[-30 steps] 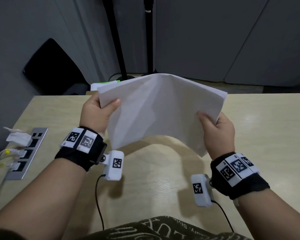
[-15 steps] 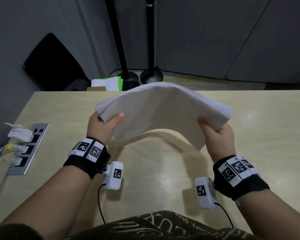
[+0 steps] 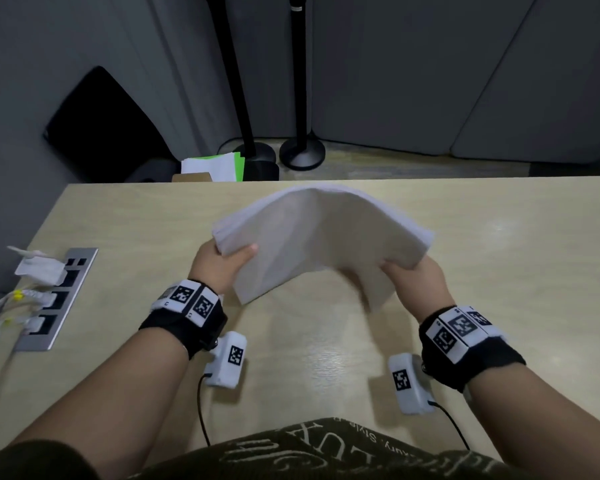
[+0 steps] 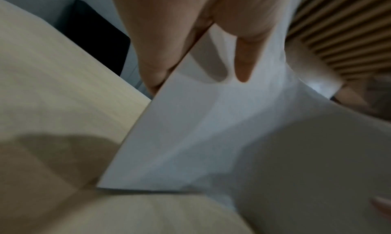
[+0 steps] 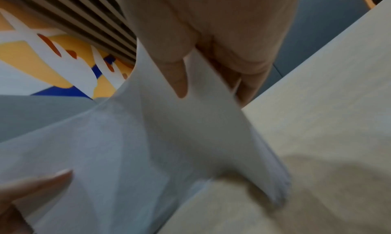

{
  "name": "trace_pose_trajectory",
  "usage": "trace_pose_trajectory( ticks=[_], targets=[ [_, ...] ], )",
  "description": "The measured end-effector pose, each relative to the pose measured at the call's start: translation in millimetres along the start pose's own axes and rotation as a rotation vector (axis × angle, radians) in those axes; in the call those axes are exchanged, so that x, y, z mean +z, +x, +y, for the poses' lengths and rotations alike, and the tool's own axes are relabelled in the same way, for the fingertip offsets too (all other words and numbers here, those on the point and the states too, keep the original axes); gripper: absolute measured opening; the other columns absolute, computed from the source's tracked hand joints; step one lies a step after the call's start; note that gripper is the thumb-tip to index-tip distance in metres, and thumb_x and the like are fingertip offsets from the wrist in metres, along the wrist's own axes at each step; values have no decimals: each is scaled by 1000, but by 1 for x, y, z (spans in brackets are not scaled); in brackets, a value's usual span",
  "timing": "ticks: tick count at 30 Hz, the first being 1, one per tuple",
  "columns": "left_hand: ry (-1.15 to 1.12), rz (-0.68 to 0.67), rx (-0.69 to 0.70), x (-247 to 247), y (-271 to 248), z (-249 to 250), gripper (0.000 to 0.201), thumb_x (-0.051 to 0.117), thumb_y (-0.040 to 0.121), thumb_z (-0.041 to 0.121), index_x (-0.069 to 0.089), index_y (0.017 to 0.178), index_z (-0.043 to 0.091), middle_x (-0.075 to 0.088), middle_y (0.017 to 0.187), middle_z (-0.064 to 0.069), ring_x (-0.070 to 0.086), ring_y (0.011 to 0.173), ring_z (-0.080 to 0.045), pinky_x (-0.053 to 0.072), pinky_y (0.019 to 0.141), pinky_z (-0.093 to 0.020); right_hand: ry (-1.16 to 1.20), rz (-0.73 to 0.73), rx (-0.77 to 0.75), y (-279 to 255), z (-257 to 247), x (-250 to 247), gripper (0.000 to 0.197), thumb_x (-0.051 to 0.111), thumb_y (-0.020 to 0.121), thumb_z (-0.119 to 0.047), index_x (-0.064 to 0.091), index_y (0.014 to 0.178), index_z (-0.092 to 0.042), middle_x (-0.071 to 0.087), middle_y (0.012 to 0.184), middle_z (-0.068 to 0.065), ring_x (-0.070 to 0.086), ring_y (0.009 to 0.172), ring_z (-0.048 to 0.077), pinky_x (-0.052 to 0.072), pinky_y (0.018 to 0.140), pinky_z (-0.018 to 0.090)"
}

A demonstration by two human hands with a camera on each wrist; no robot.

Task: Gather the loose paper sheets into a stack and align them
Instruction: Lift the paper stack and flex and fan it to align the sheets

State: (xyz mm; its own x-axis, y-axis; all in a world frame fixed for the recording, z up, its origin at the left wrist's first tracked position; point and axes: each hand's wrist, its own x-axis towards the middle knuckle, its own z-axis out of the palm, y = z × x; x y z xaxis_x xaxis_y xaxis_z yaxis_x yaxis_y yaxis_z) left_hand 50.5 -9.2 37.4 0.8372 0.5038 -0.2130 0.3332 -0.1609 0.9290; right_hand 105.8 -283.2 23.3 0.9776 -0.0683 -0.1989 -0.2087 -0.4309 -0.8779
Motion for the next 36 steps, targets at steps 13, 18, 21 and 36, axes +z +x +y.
trace_pose_trajectory(
  ticks=[13,18,21,36],
  targets=[
    [289,286,197,-5,10,11,86,75,67,16,29,139,28,42,139,-6,43,128,-23,37,105,-36,35,51,-321,-14,-9,-9,28,53,95,-16,66,104,-39,63,96,-19,59,93,6,46,85,22],
    [915,-26,743,23,-13,58,80,71,71,36,31,141,38,23,157,3,18,146,-23,14,113,-62,-329,-24,-730,-17,-28,-4,49,45,75,-3,66,109,-33,67,100,-19,61,96,12,47,87,35],
    [859,-226,826,35,-15,69,45,60,82,25,53,125,36,52,139,10,35,139,-19,15,113,-56,-364,-12,-797,-19,-41,-2,54,44,69,-6,64,112,-32,69,104,-11,62,99,19,46,85,48],
    [-158,-101,432,6,-15,64,22,54,88,12,64,99,28,73,88,20,65,88,2,50,82,-19,272,34,-317,-15,-52,-9,31,70,84,-18,51,109,-16,66,89,-10,63,77,-3,48,68,17]
  ],
)
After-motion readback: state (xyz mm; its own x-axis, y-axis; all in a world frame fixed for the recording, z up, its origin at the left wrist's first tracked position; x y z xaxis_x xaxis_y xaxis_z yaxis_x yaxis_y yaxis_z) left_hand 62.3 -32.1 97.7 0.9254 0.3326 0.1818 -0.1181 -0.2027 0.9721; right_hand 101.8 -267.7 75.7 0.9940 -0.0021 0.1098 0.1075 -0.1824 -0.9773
